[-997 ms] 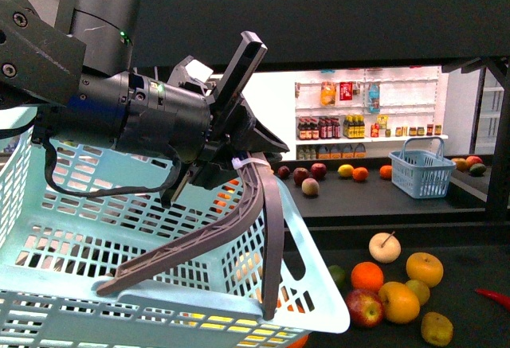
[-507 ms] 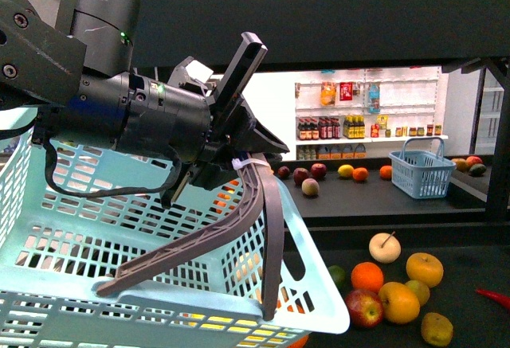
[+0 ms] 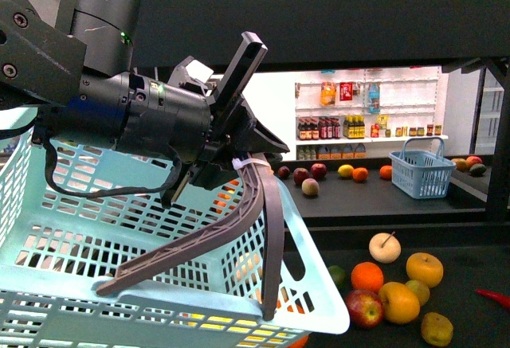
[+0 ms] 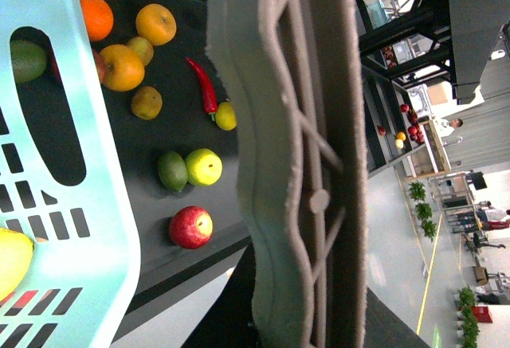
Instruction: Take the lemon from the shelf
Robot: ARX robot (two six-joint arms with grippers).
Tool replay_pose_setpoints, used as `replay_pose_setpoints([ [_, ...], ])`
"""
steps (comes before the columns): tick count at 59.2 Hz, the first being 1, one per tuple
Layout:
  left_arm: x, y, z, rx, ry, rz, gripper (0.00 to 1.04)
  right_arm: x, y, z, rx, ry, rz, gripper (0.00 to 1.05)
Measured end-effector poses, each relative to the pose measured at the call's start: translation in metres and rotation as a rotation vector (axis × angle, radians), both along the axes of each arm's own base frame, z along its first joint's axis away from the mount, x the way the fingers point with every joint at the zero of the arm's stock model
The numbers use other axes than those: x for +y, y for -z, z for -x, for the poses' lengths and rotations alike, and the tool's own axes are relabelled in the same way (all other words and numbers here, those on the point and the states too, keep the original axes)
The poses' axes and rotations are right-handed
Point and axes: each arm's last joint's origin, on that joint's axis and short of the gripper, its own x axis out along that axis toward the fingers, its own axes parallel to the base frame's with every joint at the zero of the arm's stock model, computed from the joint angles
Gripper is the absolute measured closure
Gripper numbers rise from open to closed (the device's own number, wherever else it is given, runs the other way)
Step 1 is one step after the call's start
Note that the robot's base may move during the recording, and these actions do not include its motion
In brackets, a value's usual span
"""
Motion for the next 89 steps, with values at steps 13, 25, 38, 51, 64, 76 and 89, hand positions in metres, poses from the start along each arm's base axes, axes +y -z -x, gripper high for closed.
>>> replay_pose_setpoints([
  [13,0.0,0.001,-0.002,-0.025,-0.083,0.038,0.96,0.0,0.0,0.0,0.0,0.0,0.0,0.15],
  [25,0.022,-0.009,-0.006,-0.03,-0.385,0.213,0.96,0.0,0.0,0.0,0.0,0.0,0.0,0.02],
  [38,0.084,-0.014,0.003,-0.025,-0.7,0.385,0.96,0.0,0.0,0.0,0.0,0.0,0.0,0.02],
  [51,0.16,-0.014,0.011,-0.119,-0.986,0.576,0.96,0.0,0.0,0.0,0.0,0.0,0.0,0.02],
  [64,0.21,-0.008,0.023,-0.209,-1.09,0.712,0.97,0.0,0.0,0.0,0.0,0.0,0.0,0.02],
  [76,0.243,-0.002,0.024,-0.323,-1.077,0.815,0.97,0.0,0.0,0.0,0.0,0.0,0.0,0.02],
  [89,0.268,0.025,0.012,-0.336,-1.085,0.835,0.97,0.0,0.0,0.0,0.0,0.0,0.0,0.02],
])
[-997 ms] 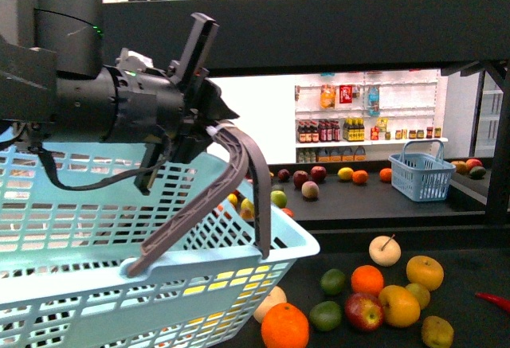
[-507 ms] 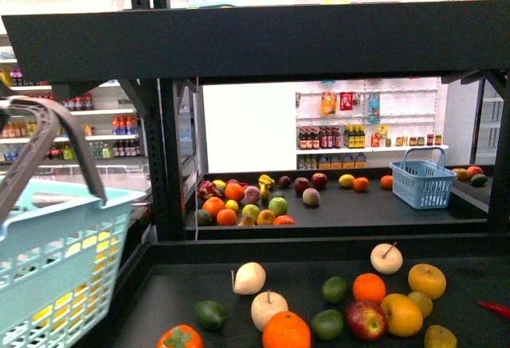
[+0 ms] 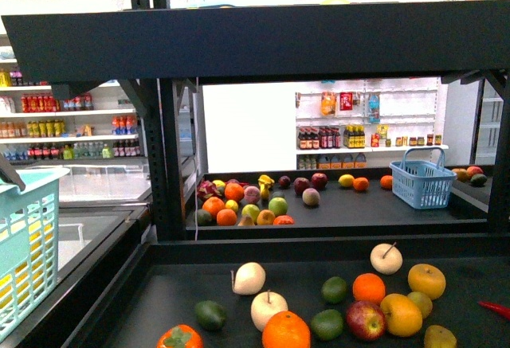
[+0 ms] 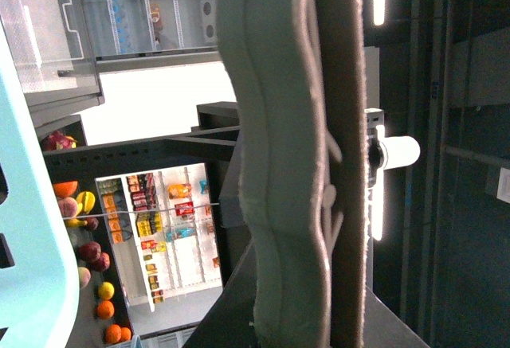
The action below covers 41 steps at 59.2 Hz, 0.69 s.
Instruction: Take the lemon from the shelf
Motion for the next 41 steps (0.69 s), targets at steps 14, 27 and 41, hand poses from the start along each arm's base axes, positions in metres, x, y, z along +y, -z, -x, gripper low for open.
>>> replay_pose_setpoints([
  [14,0.019,0.014,-0.023,-0.018,0.044,-0.03,0.97,0.0,0.0,0.0,0.0,0.0,0.0,0.02],
  [27,0.034,0.015,-0.037,-0.066,0.031,-0.051,0.97,0.0,0.0,0.0,0.0,0.0,0.0,0.02],
  [41,0.045,0.044,-0.052,-0.068,0.023,-0.025,0.97,0.0,0.0,0.0,0.0,0.0,0.0,0.02],
])
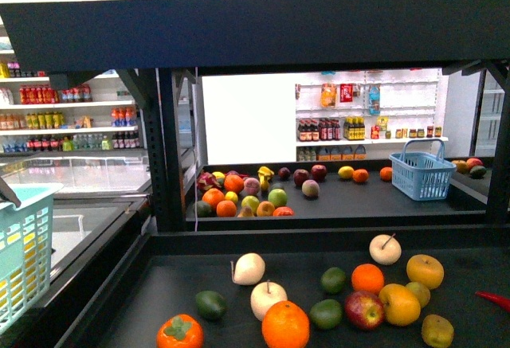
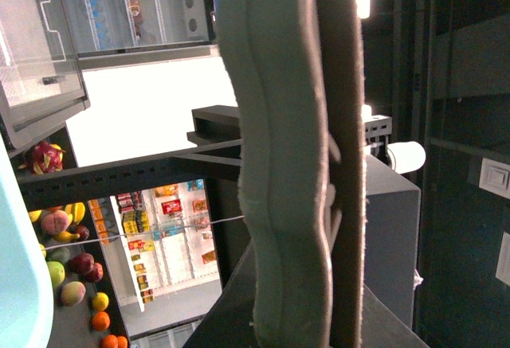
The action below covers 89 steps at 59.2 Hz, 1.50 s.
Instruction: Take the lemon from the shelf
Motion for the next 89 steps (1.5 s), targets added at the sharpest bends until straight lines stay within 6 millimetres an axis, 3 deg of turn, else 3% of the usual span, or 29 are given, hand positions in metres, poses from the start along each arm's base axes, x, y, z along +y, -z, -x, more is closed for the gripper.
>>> replay_pose_setpoints([
  [8,0.002,0.014,-0.005,-0.006,0.006,0.019,0.97,0.0,0.0,0.0,0.0,0.0,0.0,0.02],
  [20,0.004,0.016,-0.005,-0.003,0.007,0.016,0.96,0.0,0.0,0.0,0.0,0.0,0.0,0.02],
  [32,0.011,0.022,0.003,0.036,-0.003,-0.03,0.59,0.0,0.0,0.0,0.0,0.0,0.0,0.02],
  [50,0.013,0.006,0.024,0.101,-0.023,-0.059,0.07,0.0,0.0,0.0,0.0,0.0,0.0,0.02],
  [66,0.009,0.001,0.046,0.268,-0.044,-0.045,0.08,0.0,0.0,0.0,0.0,0.0,0.0,0.02],
  [74,0.004,-0.017,0.063,0.38,-0.094,-0.074,0.08,0.0,0.0,0.0,0.0,0.0,0.0,0.02],
  [80,-0.008,-0.04,0.094,0.555,-0.16,-0.186,0.08,0.0,0.0,0.0,0.0,0.0,0.0,0.02],
  [89,-0.041,-0.056,0.135,0.754,-0.208,-0.431,0.08,0.0,0.0,0.0,0.0,0.0,0.0,0.02],
])
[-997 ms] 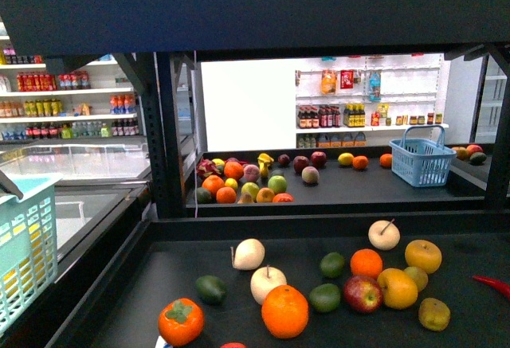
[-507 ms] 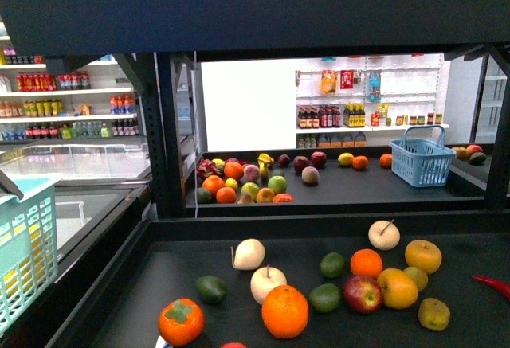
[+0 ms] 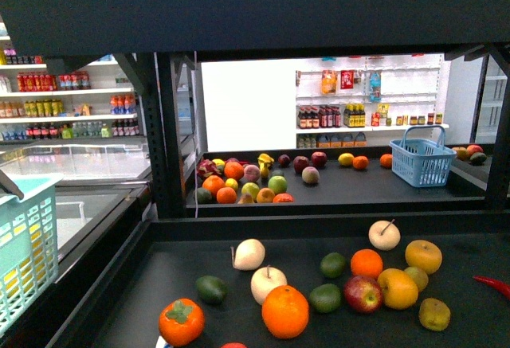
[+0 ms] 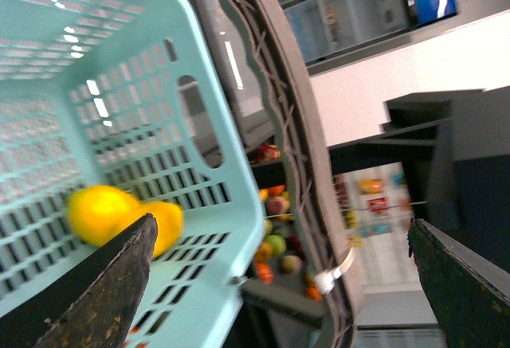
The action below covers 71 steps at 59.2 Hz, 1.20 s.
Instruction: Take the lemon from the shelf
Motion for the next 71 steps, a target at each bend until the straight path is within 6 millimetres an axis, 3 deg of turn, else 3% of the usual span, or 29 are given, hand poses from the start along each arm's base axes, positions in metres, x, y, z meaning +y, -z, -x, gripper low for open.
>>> replay_pose_setpoints([
  [7,-0.044,-0.007,0.036,0.131,0.098,-0.254,0.08,0.0,0.0,0.0,0.0,0.0,0.0,0.02],
  [16,-0.104,0.004,0.08,0.223,0.237,-0.515,0.08,0.0,0.0,0.0,0.0,0.0,0.0,0.02],
  [25,-0.161,0.031,0.12,0.261,0.289,-0.644,0.08,0.0,0.0,0.0,0.0,0.0,0.0,0.02],
  [29,-0.175,0.048,0.128,0.096,0.393,-0.719,0.2,0.0,0.0,0.0,0.0,0.0,0.0,0.02],
  [37,-0.173,0.07,0.141,-0.072,0.383,-0.861,0.44,0.0,0.0,0.0,0.0,0.0,0.0,0.02],
  [54,-0.143,0.085,0.159,-0.071,0.386,-0.919,1.02,0.0,0.0,0.0,0.0,0.0,0.0,0.02],
  [71,-0.127,0.095,0.171,-0.089,0.392,-0.927,1.02,0.0,0.0,0.0,0.0,0.0,0.0,0.02],
])
